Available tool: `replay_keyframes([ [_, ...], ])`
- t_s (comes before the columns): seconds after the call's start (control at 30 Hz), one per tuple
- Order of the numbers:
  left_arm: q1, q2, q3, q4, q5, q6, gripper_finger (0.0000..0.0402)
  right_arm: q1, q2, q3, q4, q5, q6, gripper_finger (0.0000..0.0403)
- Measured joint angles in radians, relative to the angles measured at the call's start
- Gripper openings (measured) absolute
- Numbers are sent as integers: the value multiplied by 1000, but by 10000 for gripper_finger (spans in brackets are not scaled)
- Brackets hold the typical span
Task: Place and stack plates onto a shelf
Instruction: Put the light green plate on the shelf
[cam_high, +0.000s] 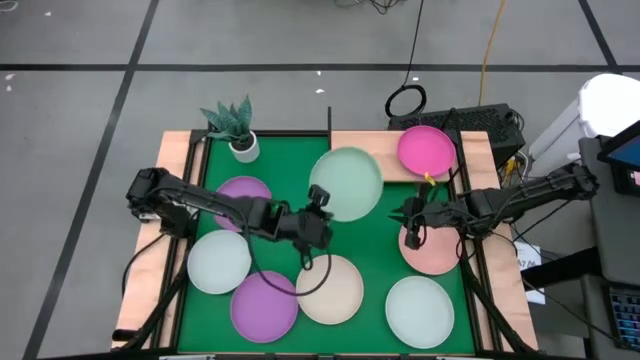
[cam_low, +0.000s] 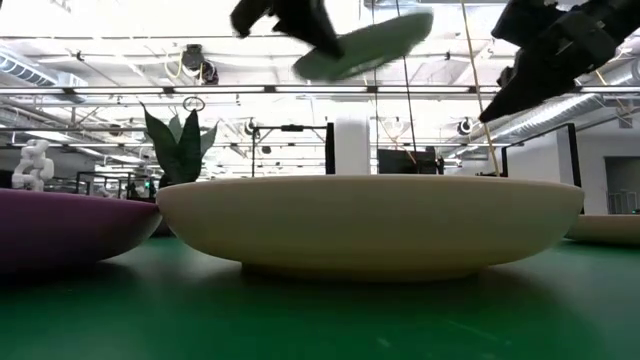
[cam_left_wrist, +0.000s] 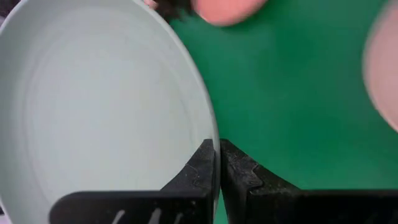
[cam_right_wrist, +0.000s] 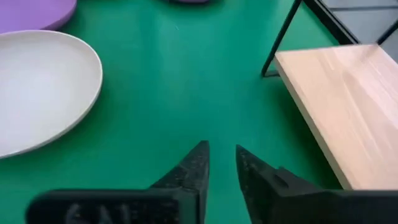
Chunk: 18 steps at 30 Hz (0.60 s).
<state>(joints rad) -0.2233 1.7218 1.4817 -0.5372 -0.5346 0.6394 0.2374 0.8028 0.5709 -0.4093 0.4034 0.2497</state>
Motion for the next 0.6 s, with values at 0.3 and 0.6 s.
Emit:
replay_keyframes([
  [0.3,125,0,45,233,93,146,9,128,0,0,6,114,57,4],
  [0.6,249,74,44,399,197,185,9,203,0,0,12,154,65,1],
])
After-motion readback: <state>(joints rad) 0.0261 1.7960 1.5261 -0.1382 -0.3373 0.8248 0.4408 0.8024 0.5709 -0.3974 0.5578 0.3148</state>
